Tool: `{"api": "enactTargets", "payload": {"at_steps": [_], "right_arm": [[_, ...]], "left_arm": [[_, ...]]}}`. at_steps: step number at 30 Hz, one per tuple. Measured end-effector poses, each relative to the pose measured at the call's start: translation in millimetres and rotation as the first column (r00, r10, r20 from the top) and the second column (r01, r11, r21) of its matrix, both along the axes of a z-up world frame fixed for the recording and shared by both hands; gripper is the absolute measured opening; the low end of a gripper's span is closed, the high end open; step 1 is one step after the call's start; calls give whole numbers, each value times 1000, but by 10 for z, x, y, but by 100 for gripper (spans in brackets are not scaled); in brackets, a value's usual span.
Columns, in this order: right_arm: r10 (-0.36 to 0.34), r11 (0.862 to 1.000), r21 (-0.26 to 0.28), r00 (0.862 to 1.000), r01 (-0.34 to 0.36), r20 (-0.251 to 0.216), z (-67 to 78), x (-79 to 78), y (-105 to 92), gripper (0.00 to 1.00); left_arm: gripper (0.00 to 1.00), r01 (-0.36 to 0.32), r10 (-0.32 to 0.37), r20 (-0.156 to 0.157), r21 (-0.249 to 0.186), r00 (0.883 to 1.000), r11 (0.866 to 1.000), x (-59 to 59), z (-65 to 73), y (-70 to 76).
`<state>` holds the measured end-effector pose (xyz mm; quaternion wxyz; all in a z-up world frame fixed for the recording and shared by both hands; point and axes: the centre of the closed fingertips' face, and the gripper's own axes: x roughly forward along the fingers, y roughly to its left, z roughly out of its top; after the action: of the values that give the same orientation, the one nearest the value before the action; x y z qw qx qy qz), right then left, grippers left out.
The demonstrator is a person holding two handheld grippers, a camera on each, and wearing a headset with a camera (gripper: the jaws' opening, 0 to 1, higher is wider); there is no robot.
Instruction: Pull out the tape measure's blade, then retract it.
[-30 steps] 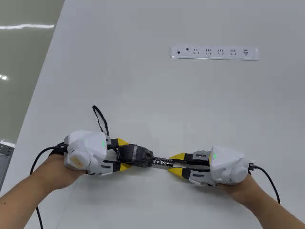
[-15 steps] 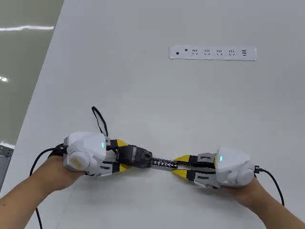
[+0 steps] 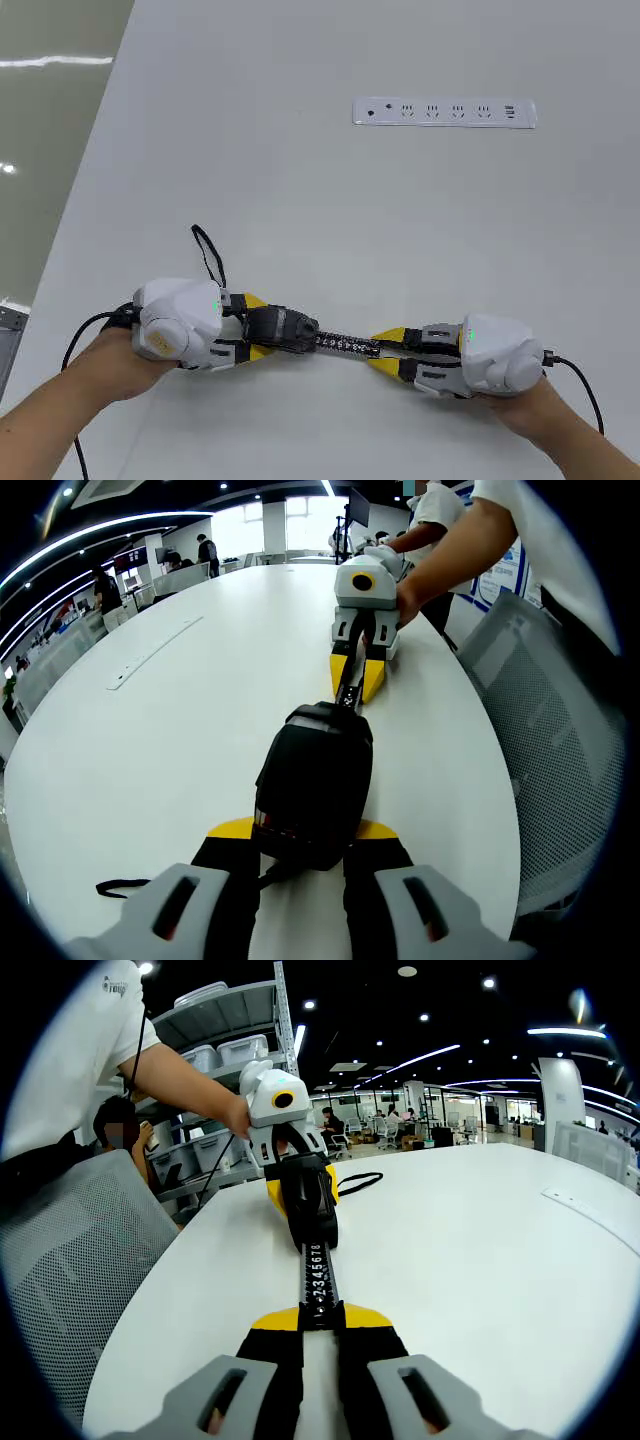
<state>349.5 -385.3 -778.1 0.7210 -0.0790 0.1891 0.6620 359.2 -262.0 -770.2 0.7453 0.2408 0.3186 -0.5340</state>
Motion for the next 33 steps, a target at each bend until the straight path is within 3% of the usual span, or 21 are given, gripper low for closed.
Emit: {"api": "enactTargets", "payload": {"at_steps": [33], "right_arm": [[-50, 999, 13, 999, 50, -16, 22, -21, -253, 10]], "left_arm": [[28, 0, 0, 1, 9, 1000, 1000, -6, -1, -8]]}}
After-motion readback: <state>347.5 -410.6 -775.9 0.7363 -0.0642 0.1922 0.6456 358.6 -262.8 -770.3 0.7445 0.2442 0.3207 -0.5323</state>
